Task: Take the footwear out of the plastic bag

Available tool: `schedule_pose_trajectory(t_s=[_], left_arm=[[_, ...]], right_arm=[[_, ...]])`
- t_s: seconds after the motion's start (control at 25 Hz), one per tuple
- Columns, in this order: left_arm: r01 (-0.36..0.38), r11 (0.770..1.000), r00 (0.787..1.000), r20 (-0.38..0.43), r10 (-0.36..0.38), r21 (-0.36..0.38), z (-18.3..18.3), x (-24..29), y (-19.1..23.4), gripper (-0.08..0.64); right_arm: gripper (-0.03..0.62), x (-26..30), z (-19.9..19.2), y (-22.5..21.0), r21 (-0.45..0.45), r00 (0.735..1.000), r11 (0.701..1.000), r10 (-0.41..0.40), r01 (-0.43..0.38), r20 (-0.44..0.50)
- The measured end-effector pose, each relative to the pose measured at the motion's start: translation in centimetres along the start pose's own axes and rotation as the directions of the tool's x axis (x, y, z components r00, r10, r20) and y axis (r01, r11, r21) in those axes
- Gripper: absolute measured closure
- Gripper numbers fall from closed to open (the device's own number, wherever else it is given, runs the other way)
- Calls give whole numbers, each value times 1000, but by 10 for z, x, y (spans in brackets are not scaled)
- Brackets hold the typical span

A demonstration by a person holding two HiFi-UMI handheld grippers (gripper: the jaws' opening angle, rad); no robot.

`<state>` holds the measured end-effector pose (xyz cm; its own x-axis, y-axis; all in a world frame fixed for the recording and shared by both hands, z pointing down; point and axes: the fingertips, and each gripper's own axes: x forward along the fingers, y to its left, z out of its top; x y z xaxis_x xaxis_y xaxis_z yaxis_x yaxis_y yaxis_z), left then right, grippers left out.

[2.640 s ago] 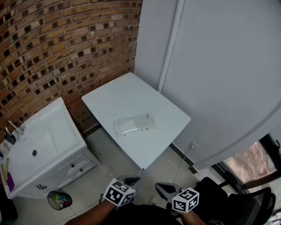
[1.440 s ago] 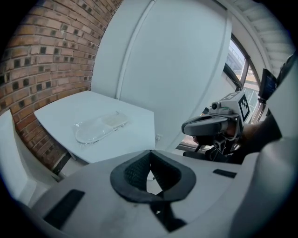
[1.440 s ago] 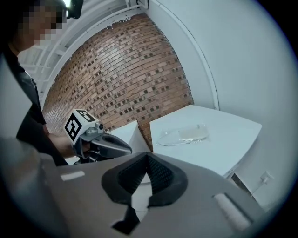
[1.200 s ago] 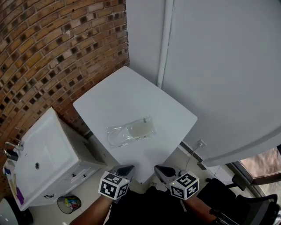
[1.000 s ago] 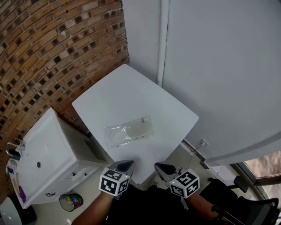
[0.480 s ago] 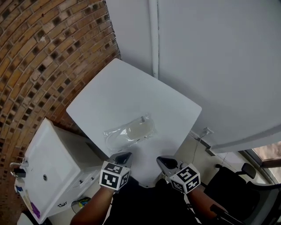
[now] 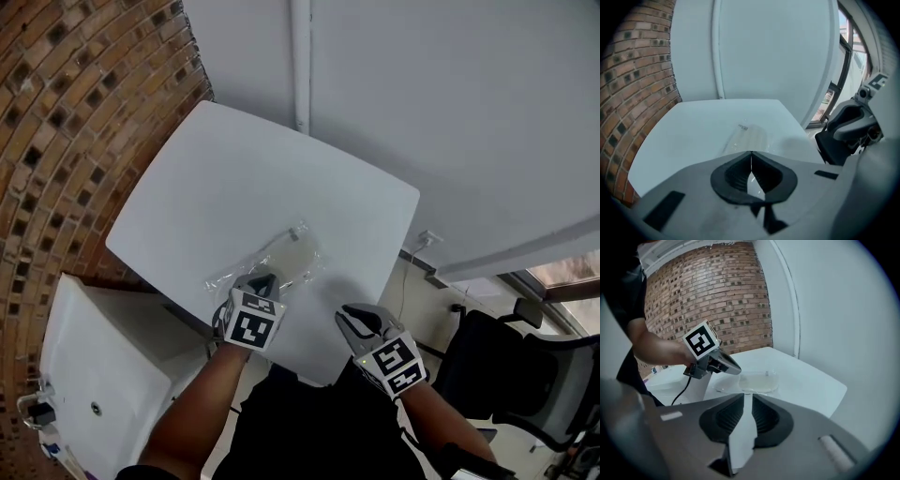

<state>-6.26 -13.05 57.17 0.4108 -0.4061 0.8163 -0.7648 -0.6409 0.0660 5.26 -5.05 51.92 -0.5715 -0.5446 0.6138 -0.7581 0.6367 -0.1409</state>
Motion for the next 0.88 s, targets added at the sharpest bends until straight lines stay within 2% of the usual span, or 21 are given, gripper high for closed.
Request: schedule_pose_trajectory(t_s=[0.12,0.28,0.4,0.56,0.72,0.88], left_arm=[[5,999,999,-48,-3,42,-9,20,4,552],[6,994,995,-104,5,105,-23,37,5,552],[33,989,989,-148,-11,144,-39,42,-1,553],[51,984,990,-140,-27,172,-50,42,-6,554],[100,971,984,-165,-65,216,-57,36,-15,554],[162,945,972,-214,-102,286,-68,30,-28,554]], right_arm=[[509,8,-2,-19,-23,998,998,-61,60,-34],[483,20,-3,-36,-27,994,996,-91,90,-63],[482,26,-7,-40,-26,992,996,-89,87,-85],[482,33,-16,-39,-30,991,997,-67,64,-116],[482,42,-27,-36,-106,985,993,-68,51,-161],[482,53,-40,-30,-166,976,986,-65,30,-209]])
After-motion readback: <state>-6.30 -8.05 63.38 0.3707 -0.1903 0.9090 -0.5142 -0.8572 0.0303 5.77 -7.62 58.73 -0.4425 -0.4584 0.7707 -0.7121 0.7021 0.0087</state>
